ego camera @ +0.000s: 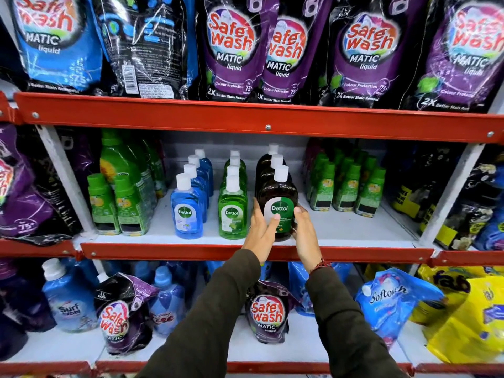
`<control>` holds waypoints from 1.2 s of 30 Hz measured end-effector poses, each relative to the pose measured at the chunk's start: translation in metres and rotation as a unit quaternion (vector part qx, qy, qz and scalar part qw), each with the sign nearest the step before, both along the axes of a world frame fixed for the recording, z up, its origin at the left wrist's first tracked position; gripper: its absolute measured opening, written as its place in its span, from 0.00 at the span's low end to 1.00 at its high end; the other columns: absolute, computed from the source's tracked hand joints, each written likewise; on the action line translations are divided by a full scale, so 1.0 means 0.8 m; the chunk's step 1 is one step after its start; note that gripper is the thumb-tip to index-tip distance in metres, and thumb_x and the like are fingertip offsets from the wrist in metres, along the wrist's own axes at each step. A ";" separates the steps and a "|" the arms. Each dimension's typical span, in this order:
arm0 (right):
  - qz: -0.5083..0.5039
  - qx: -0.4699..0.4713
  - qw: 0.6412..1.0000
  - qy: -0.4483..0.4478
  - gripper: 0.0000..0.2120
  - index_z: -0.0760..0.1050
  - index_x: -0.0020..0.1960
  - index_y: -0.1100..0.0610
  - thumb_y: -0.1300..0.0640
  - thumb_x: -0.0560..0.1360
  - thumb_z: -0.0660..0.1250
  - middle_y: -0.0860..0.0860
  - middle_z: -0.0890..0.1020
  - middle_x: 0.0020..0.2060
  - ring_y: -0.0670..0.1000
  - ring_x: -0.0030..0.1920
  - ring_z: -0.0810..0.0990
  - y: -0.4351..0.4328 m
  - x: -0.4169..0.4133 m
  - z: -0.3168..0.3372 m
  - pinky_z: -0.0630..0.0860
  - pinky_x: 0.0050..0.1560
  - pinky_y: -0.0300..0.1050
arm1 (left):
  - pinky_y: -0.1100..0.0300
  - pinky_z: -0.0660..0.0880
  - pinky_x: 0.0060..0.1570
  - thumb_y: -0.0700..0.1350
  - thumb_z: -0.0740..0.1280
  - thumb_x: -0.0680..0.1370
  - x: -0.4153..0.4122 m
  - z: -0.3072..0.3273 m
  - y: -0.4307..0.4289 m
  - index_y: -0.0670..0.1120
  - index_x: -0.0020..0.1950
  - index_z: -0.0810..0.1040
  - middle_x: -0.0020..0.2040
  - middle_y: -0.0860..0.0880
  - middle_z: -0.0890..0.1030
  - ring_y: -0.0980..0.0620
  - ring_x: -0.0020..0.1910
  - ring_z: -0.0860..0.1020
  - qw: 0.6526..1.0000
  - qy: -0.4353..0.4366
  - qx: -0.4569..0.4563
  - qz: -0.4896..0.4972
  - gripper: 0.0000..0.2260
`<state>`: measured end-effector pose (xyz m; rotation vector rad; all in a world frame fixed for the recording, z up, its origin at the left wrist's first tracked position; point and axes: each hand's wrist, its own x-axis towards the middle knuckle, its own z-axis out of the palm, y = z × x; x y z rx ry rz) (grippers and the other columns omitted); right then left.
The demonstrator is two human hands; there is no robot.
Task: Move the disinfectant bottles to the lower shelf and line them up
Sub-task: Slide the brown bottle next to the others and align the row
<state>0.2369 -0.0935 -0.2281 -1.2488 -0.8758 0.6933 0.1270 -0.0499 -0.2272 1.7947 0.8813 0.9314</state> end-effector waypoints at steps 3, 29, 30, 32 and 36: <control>0.006 -0.011 1.000 -0.010 0.25 0.71 0.71 0.49 0.39 0.78 0.58 0.49 0.80 0.66 0.49 0.66 0.78 0.000 0.003 0.001 0.71 0.73 0.58 | 0.62 0.46 0.72 0.54 0.57 0.86 0.001 0.001 -0.001 0.48 0.83 0.38 0.85 0.47 0.45 0.51 0.83 0.47 1.000 -0.011 -0.003 0.000 0.35; 0.124 -0.056 0.988 -0.068 0.28 0.50 0.81 0.54 0.44 0.84 0.49 0.44 0.61 0.76 0.38 0.72 0.58 0.018 -0.119 0.017 0.52 0.66 0.25 | 0.48 0.52 0.82 0.69 0.50 0.77 -0.097 -0.003 0.038 0.52 0.83 0.55 0.83 0.51 0.58 0.55 0.82 0.56 0.983 -0.158 -0.037 0.083 0.38; 0.127 -0.054 0.988 -0.067 0.26 0.52 0.80 0.54 0.47 0.85 0.49 0.41 0.64 0.70 0.36 0.68 0.61 0.016 -0.119 0.020 0.56 0.59 0.18 | 0.48 0.52 0.82 0.71 0.50 0.76 -0.099 -0.005 0.038 0.54 0.83 0.56 0.83 0.52 0.59 0.55 0.82 0.57 0.984 -0.154 -0.031 0.082 0.38; 0.130 -0.049 0.988 -0.071 0.24 0.55 0.79 0.54 0.49 0.85 0.49 0.39 0.65 0.63 0.33 0.61 0.66 0.013 -0.120 0.025 0.62 0.46 0.13 | 0.47 0.51 0.82 0.71 0.50 0.77 -0.102 -0.006 0.037 0.58 0.81 0.57 0.83 0.53 0.60 0.55 0.82 0.57 0.985 -0.151 -0.012 0.077 0.35; 0.112 -0.046 0.989 -0.088 0.26 0.58 0.79 0.48 0.42 0.83 0.52 0.42 0.69 0.72 0.35 0.67 0.70 0.022 -0.122 0.014 0.66 0.67 0.28 | 0.46 0.50 0.83 0.67 0.49 0.80 -0.107 -0.007 0.036 0.61 0.81 0.56 0.83 0.55 0.59 0.56 0.82 0.55 0.987 -0.146 -0.003 0.072 0.29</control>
